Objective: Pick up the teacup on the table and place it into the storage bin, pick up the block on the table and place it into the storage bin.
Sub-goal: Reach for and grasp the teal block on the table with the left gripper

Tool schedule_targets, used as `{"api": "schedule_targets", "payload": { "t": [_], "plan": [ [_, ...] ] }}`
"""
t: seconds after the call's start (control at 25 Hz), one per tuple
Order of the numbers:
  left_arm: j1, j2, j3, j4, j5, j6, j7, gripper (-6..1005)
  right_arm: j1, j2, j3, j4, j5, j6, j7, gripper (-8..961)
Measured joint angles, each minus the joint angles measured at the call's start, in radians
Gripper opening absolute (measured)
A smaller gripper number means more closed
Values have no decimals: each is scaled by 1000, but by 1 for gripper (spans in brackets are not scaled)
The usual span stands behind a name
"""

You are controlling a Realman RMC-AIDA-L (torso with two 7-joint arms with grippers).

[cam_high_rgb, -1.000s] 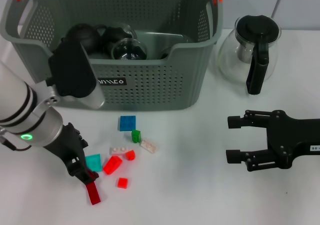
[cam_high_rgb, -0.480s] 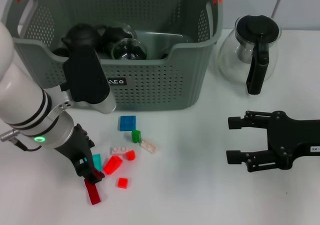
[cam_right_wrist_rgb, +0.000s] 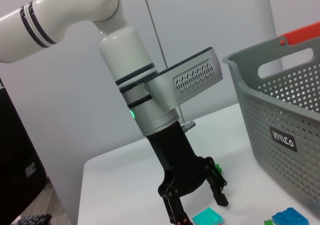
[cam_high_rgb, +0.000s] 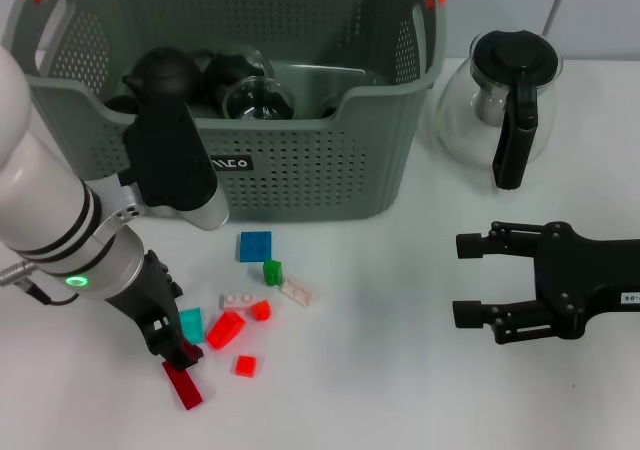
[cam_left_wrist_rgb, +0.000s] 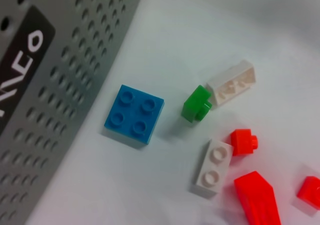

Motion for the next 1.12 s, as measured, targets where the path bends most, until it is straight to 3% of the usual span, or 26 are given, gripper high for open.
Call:
{"api": "schedule_targets", "payload": {
  "t": [1.12],
  "plan": [
    [-19, 0, 23, 39, 23, -34, -47, 818, -3, -1, 0, 5, 0, 0, 0, 914]
  ]
}}
